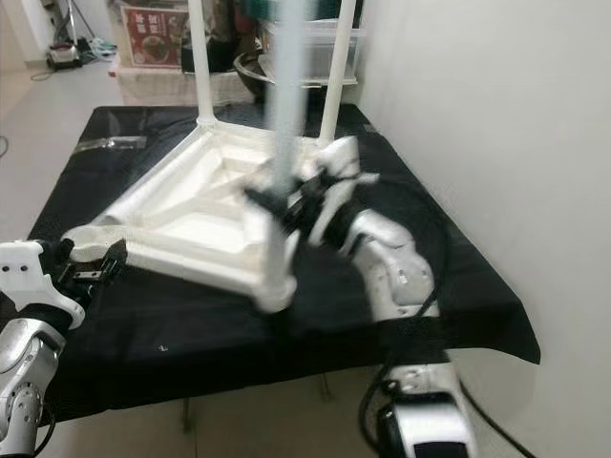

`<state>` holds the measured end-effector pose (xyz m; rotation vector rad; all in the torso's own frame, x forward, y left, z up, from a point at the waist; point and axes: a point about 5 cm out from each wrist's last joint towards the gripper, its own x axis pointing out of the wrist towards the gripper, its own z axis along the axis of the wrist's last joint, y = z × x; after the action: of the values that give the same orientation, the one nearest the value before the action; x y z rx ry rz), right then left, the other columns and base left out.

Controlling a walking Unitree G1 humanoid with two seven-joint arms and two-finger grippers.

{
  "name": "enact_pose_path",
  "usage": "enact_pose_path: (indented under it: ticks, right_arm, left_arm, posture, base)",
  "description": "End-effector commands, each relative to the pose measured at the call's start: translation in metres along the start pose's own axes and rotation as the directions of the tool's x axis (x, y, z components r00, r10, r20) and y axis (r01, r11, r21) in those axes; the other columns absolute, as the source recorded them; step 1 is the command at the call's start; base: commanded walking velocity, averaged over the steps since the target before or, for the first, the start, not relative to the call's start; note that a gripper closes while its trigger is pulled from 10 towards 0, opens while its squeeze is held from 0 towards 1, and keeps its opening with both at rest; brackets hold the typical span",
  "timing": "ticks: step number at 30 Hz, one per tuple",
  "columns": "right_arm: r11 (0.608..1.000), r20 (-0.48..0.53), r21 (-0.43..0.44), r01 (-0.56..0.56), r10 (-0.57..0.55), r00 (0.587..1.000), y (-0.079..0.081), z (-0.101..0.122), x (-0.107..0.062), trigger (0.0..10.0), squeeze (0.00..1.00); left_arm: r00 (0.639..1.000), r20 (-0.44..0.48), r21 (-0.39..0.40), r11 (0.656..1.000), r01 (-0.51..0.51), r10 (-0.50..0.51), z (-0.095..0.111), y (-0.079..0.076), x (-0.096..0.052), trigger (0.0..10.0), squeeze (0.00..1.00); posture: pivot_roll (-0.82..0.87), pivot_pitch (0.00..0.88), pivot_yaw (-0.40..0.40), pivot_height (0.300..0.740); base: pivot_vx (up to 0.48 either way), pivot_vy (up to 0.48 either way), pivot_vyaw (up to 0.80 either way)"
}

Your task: Building children table

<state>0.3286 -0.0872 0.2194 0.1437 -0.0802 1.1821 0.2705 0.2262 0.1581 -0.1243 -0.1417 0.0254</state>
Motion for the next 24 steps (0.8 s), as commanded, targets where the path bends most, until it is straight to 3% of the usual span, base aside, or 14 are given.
enact_pose_path:
  ticks: [1,3,4,8,10,11,12,13,14,15,18,22,23,24]
  right_arm:
    - [0.998,-0.031,0.028,-0.050,0.050,0.998,0.007,-0.012,0.004,10.0,0.00]
    - [0.997,-0.042,0.045,-0.064,0.066,0.997,0.011,-0.020,0.008,10.0,0.00]
    - [0.998,-0.051,0.058,-0.033,0.036,0.998,0.012,-0.028,0.013,0.0,0.00]
    - [0.983,-0.103,0.051,0.177,-0.171,0.980,-0.001,-0.041,0.021,0.0,0.00]
    - [0.654,-0.191,-0.015,0.756,-0.744,0.640,-0.049,-0.054,-0.006,0.0,0.00]
    - [0.654,-0.191,-0.015,0.756,-0.744,0.640,-0.049,-0.054,-0.006,0.0,0.00]
    - [0.464,-0.209,-0.035,0.885,-0.870,0.447,-0.061,-0.058,-0.026,0.0,0.00]
    - [0.464,-0.209,-0.035,0.885,-0.870,0.447,-0.061,-0.058,-0.026,0.0,0.00]
    - [0.265,-0.222,-0.065,0.962,-0.944,0.245,-0.068,-0.062,-0.049,0.0,0.00]
    - [0.265,-0.222,-0.065,0.962,-0.944,0.245,-0.068,-0.062,-0.049,0.0,0.00]
    - [0.050,-0.199,-0.139,0.989,-0.980,0.021,-0.060,-0.065,-0.088,0.0,0.00]
    - [0.010,-0.184,-0.172,0.985,-0.983,-0.022,-0.051,-0.065,-0.097,0.0,0.00]
    - [0.060,-0.160,-0.208,0.976,-0.987,0.026,-0.042,-0.063,-0.096,10.0,0.00]
    - [0.177,-0.108,-0.172,0.969,-0.981,0.160,-0.034,-0.054,-0.082,10.0,0.76]
  left_arm:
    - [1.000,-0.013,0.006,1.000,-0.011,0.011,-0.003,0.002,0.000,10.0,0.00]
    - [1.000,-0.014,0.007,1.000,-0.010,0.010,-0.004,0.002,-0.001,10.0,0.00]
    - [1.000,-0.015,0.007,1.000,-0.009,0.009,-0.004,0.001,-0.001,10.0,0.00]
    - [1.000,-0.015,0.006,1.000,-0.008,0.008,-0.004,0.001,-0.002,10.0,0.00]
    - [1.000,-0.012,0.003,1.000,-0.004,0.004,-0.003,0.000,-0.002,10.0,0.00]
    - [1.000,-0.012,0.003,1.000,-0.004,0.004,-0.003,0.000,-0.002,10.0,0.00]
    - [1.000,-0.011,0.003,1.000,-0.003,0.003,-0.002,-0.001,-0.003,10.0,0.00]
    - [1.000,-0.011,0.003,1.000,-0.003,0.003,-0.002,-0.001,-0.003,10.0,0.00]
    - [1.000,-0.009,0.002,1.000,-0.003,0.003,-0.002,-0.001,-0.003,10.0,0.00]
    - [1.000,-0.009,0.002,1.000,-0.003,0.003,-0.002,-0.001,-0.003,10.0,0.00]
    - [1.000,-0.006,0.000,1.000,-0.003,0.003,-0.001,-0.001,-0.003,10.0,0.00]
    - [1.000,-0.006,0.000,1.000,-0.002,0.002,-0.001,-0.002,-0.004,10.0,0.00]
    - [1.000,-0.006,-0.001,1.000,-0.001,0.001,-0.001,-0.002,-0.004,10.0,0.00]
    - [1.000,-0.005,-0.003,1.000,0.003,-0.003,0.000,-0.002,-0.003,10.0,0.00]
  posture:
    - [0.09,0.000,-0.093,0.740]
    - [0.10,0.000,-0.095,0.740]
    - [0.09,0.000,-0.093,0.740]
    - [0.09,0.000,-0.093,0.740]
    - [0.07,0.000,-0.087,0.740]
    - [0.07,0.000,-0.087,0.740]
    - [0.07,0.000,-0.087,0.740]
    - [0.07,0.000,-0.087,0.740]
    - [0.06,0.000,-0.085,0.740]
    - [0.06,0.000,-0.085,0.740]
    - [0.06,0.000,-0.080,0.740]
    - [0.05,0.000,-0.073,0.740]
    - [0.03,0.000,-0.066,0.740]
    - [0.02,0.000,-0.058,0.740]
  base:
    - [0.000,0.000,0.00]
    - [0.000,0.000,0.00]
    - [0.000,0.000,0.00]
    - [0.000,0.000,0.00]
    - [0.000,0.000,0.00]
    - [0.000,0.000,0.00]
    - [0.000,0.000,0.00]
    - [0.000,0.000,0.00]
    - [0.000,0.000,0.00]
    - [0.000,0.000,0.00]
    - [0.000,0.000,0.00]
    - [0.000,0.000,0.00]
    - [0.000,0.000,0.00]
    - [0.000,0.000,0.00]
